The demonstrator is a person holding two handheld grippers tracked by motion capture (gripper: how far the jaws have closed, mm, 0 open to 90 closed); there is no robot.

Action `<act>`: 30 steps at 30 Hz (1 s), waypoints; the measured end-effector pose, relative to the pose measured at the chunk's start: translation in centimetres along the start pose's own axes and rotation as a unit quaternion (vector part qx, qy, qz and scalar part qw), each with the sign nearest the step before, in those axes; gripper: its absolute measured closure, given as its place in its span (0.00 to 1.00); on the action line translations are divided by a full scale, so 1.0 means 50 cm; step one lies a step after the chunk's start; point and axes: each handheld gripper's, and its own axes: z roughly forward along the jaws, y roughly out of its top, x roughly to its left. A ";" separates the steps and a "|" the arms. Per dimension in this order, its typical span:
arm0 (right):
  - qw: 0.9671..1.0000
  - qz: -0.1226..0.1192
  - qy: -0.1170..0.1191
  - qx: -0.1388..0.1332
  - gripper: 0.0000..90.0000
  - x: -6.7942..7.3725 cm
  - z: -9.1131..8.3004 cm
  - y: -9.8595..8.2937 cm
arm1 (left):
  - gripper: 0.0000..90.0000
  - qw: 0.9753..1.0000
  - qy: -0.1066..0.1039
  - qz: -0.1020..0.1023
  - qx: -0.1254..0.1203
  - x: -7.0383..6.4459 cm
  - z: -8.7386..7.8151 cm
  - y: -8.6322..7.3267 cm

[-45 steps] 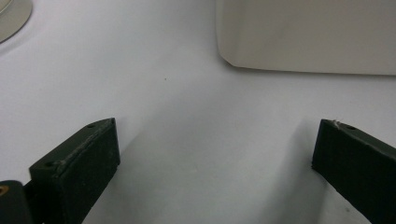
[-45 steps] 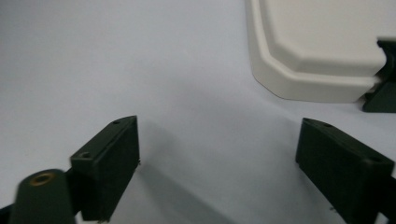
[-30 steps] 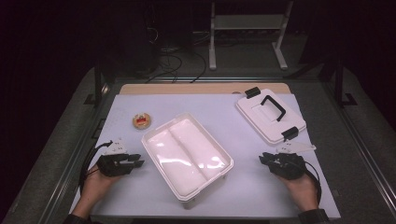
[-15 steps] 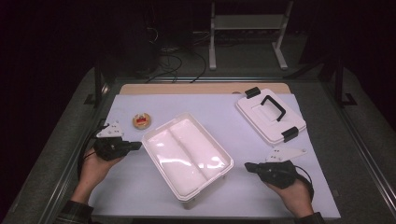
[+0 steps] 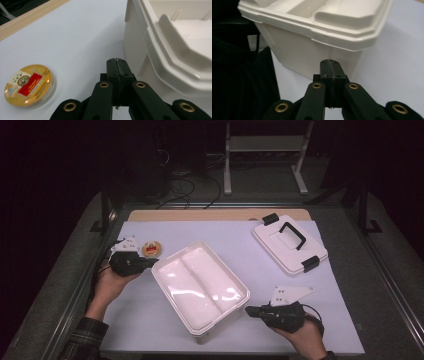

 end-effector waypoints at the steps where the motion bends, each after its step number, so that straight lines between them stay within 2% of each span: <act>1: 1.000 -0.003 0.004 0.000 1.00 0.003 0.002 0.001 | 1.00 1.000 -0.003 0.000 -0.003 0.002 0.003 0.002; 9: 1.000 -0.009 0.018 -0.006 1.00 0.018 0.024 0.013 | 1.00 1.000 -0.028 0.005 -0.009 0.006 0.030 0.010; 14: 1.000 -0.010 0.013 -0.001 1.00 0.017 0.032 0.015 | 1.00 0.999 -0.047 0.005 -0.014 0.003 0.034 0.011; 21: 1.000 -0.011 0.008 -0.001 1.00 0.014 0.032 0.014 | 1.00 0.998 -0.061 0.004 -0.016 0.004 0.030 0.008; 24: 1.000 -0.012 0.005 0.000 1.00 0.014 0.031 0.014 | 1.00 0.998 -0.064 0.009 -0.016 0.000 0.029 0.008; 30: 1.000 -0.002 -0.007 0.001 1.00 0.001 0.017 0.008 | 1.00 0.996 -0.085 0.018 -0.010 -0.016 0.026 0.009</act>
